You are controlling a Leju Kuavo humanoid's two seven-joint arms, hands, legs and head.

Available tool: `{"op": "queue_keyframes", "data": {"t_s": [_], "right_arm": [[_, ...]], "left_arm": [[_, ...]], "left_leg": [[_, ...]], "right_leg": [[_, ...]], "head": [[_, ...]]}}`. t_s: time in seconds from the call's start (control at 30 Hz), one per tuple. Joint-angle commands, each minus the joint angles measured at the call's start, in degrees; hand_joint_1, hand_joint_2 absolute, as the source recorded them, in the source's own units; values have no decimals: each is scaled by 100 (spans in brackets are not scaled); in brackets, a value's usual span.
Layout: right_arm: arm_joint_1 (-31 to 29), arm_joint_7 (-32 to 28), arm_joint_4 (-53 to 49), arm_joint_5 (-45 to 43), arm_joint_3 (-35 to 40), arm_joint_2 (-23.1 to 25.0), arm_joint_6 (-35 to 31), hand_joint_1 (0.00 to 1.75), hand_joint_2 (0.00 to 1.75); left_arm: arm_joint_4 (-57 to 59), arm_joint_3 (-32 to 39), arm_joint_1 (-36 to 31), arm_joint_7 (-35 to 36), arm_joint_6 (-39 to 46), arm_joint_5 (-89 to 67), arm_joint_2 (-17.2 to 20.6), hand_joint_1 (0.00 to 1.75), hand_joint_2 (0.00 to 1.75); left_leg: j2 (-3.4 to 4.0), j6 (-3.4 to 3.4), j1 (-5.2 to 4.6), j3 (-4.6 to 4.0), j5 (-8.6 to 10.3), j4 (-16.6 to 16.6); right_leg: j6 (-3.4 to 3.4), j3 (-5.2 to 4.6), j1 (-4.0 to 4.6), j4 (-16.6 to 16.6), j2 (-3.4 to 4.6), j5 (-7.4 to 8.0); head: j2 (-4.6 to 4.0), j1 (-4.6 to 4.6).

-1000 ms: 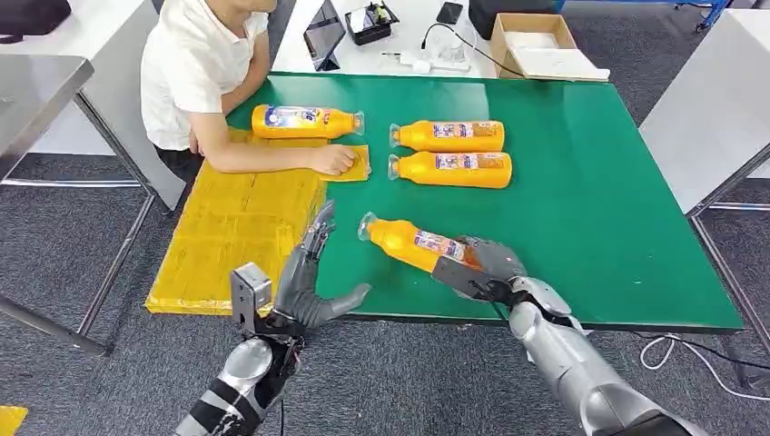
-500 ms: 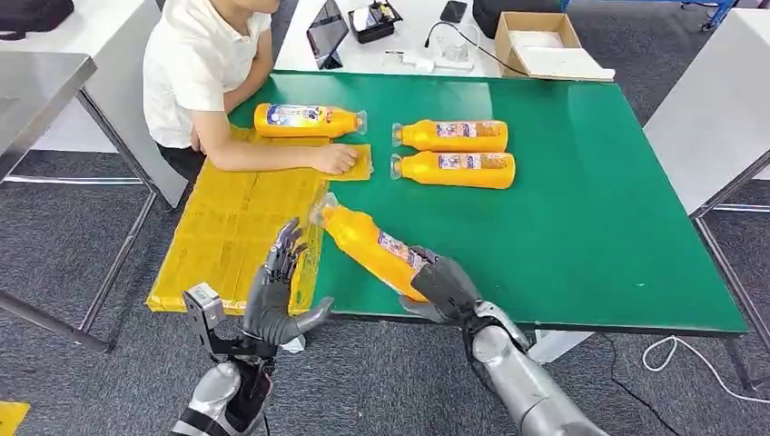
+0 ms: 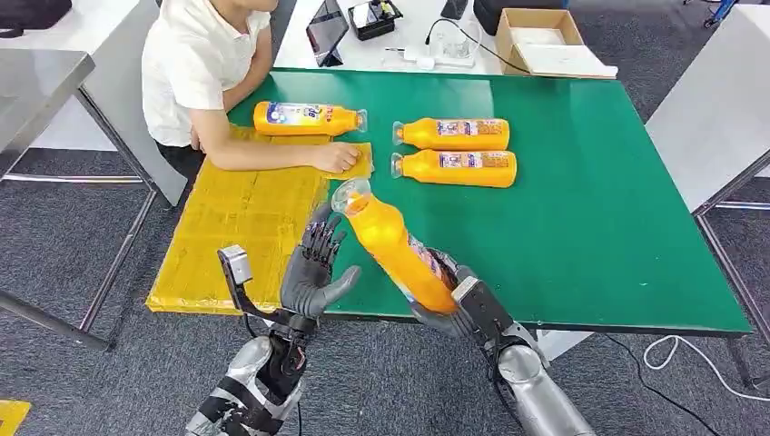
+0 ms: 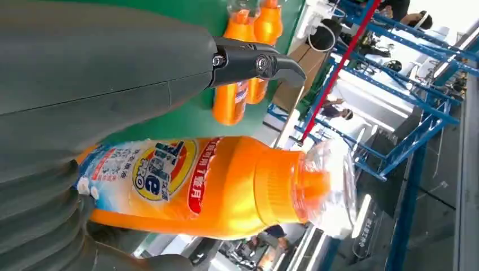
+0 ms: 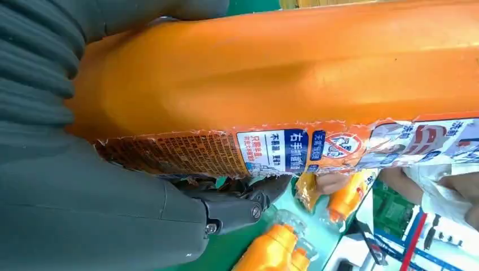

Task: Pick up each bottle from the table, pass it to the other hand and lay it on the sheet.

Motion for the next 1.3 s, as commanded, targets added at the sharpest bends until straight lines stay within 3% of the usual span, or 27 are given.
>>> {"op": "queue_keyframes", "data": {"t_s": [0.03, 0.13, 0.2, 0.63, 1.13, 1.3], "right_arm": [[-78, -4, -22, -5, 54, -122, 25, 175, 175], [-41, -35, 35, 20, 100, -5, -88, 175, 175], [-54, 26, 170, 359, 527, -42, -3, 175, 175], [-212, -98, 408, 575, 909, 53, -155, 175, 175], [-324, -355, 394, 493, 1378, 173, -312, 175, 175], [-318, -437, 221, 427, 1405, 201, -307, 175, 175]], "left_arm": [[520, -308, -364, -4, 16, 12, 108, 0, 175], [450, -423, -397, -101, 230, -125, 88, 0, 175], [390, -618, -455, -38, 126, -107, 42, 0, 175], [512, -738, -550, 67, 126, 1, 72, 0, 175], [1306, -533, -789, 611, -812, 1263, -32, 0, 175], [1450, -648, -855, 714, -1076, 1594, 58, 10, 175]], "left_leg": [[-2, -8, 4, 23, -8, -2], [-2, -7, 4, 18, -7, 0], [-2, -9, 8, 25, -10, -1], [8, -8, 3, 19, -8, -3], [8, -8, 5, 19, -9, -1], [8, -10, 5, 21, -12, 1]], "right_leg": [[-12, 24, 4, -2, -4, -9], [-11, 20, 4, 0, -4, -8], [-14, 29, 8, -3, -4, -11], [-13, 19, 3, -1, 7, -6], [-13, 22, 5, -2, 7, -7], [-16, 24, 6, 2, 8, -10]], "head": [[0, 0], [0, 0], [0, 0], [0, 0], [0, 2], [0, 0]]}}
